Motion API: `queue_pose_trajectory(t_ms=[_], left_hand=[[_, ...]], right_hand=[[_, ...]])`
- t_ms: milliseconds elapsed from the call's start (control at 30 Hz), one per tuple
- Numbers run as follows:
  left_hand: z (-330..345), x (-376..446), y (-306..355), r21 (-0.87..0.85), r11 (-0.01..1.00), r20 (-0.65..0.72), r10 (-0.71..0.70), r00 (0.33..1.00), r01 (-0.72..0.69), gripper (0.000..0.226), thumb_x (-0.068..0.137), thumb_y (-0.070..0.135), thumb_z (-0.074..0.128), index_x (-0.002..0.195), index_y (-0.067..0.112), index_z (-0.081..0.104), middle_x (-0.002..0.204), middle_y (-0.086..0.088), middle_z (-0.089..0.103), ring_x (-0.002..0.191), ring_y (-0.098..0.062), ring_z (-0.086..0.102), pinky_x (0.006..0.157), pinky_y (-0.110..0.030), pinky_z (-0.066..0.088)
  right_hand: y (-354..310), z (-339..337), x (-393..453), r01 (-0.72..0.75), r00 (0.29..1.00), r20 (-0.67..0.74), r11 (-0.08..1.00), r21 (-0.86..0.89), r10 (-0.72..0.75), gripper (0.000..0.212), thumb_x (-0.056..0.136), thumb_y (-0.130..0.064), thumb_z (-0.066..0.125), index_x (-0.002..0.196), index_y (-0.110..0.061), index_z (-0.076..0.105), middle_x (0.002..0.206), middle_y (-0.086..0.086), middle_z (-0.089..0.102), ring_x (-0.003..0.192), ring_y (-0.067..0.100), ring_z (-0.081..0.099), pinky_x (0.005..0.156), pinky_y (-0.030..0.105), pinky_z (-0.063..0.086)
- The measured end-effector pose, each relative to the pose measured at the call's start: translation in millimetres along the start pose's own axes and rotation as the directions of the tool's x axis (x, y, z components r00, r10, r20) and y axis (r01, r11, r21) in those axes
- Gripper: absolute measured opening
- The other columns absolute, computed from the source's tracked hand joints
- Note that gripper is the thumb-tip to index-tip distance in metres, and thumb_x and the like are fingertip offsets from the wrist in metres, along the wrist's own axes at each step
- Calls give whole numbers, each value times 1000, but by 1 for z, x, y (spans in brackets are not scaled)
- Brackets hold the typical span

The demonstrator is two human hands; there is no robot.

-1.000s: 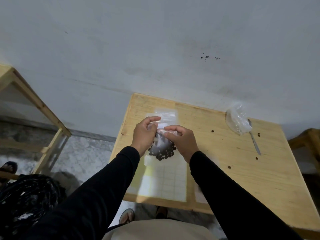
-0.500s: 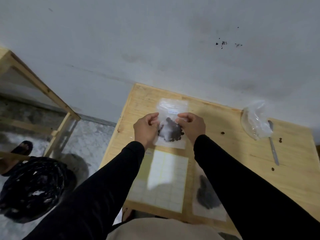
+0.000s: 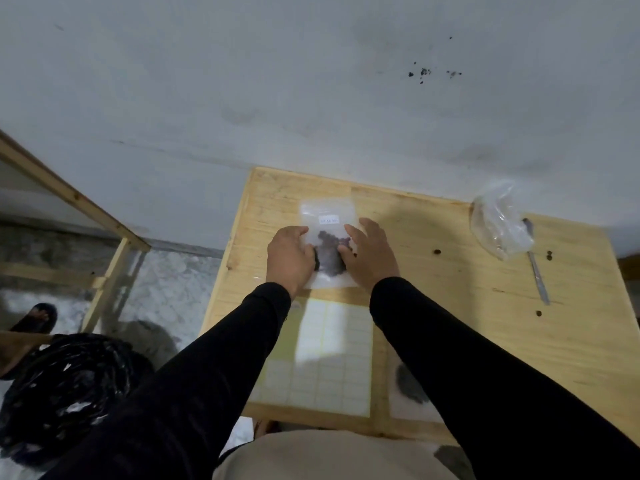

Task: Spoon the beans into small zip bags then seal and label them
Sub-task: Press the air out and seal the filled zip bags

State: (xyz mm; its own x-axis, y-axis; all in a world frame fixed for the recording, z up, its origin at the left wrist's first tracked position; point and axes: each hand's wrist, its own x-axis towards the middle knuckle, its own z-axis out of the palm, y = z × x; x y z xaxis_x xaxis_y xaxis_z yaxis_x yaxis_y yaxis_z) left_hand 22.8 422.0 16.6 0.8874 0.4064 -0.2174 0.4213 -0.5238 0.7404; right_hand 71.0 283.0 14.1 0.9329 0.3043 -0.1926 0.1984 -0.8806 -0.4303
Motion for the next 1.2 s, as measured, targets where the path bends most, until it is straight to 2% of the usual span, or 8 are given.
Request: queue_pose_trajectory(t_ms=[167, 333, 400, 533, 700, 833, 1033, 1200], left_hand=[[1, -17, 5, 81, 978, 27, 190, 981, -191, 37, 91, 8, 49, 127, 7, 54, 132, -10, 53, 125, -22, 44, 102, -17, 26], [19, -46, 17, 47, 942, 100, 326, 940, -332, 32, 86, 2, 49, 116, 8, 57, 116, -5, 57, 111, -19, 46, 85, -9, 23], [31, -61, 20, 45, 925, 142, 369, 919, -378, 36, 87, 1, 50, 122, 6, 55, 122, -8, 56, 117, -23, 46, 93, -12, 26], [58, -96, 20, 54, 900, 286, 400, 871, -432, 44, 89, 7, 51, 133, 6, 47, 136, -10, 48, 129, -23, 39, 105, -19, 22], [97, -125, 14, 184, 837, 494, 375, 785, -515, 42, 94, 16, 41, 134, 3, 47, 147, -8, 39, 134, -23, 34, 109, -25, 20], [107, -138, 20, 191, 881, 523, 283, 804, -434, 46, 95, 17, 42, 139, 4, 41, 146, -10, 41, 134, -21, 36, 108, -26, 25], [105, -140, 29, 126, 934, 441, 250, 862, -335, 44, 95, 14, 46, 138, 6, 42, 140, -12, 47, 130, -25, 40, 110, -32, 28], [100, -135, 29, 2, 979, 403, 186, 896, -205, 37, 92, 20, 53, 129, 17, 52, 119, -8, 61, 107, -21, 54, 96, -29, 41]], right_hand=[[4, -8, -33, 111, 992, -37, 975, -192, -120, 51, 97, -24, 44, 140, -1, 33, 146, 14, 35, 136, 25, 30, 112, 29, 23], [25, -11, -78, -11, 996, -87, 985, -172, -4, 51, 81, -15, 66, 122, 12, 52, 122, 29, 56, 114, 39, 56, 98, 43, 45], [36, -13, -99, -63, 990, -131, 986, -153, 43, 52, 84, -16, 63, 126, 10, 49, 128, 27, 52, 120, 38, 52, 102, 40, 42], [64, -16, -141, -197, 977, -118, 965, -175, 178, 56, 98, -27, 40, 145, 0, 25, 151, 14, 28, 140, 24, 24, 115, 28, 15], [96, -6, -182, -367, 930, -59, 921, -128, 363, 55, 98, -34, 22, 143, -3, 28, 151, 14, 28, 140, 24, 24, 114, 31, 21], [103, -4, -199, -415, 909, -42, 910, 4, 415, 52, 98, -26, 43, 142, -2, 30, 147, 11, 30, 135, 21, 31, 110, 27, 27], [107, -4, -199, -417, 902, -62, 900, 127, 427, 52, 95, -25, 50, 140, -2, 37, 145, 10, 36, 134, 20, 33, 108, 20, 20], [103, -10, -192, -399, 876, -152, 864, 307, 458, 40, 90, -21, 59, 128, -11, 57, 131, 7, 52, 120, 17, 46, 96, 11, 25]])
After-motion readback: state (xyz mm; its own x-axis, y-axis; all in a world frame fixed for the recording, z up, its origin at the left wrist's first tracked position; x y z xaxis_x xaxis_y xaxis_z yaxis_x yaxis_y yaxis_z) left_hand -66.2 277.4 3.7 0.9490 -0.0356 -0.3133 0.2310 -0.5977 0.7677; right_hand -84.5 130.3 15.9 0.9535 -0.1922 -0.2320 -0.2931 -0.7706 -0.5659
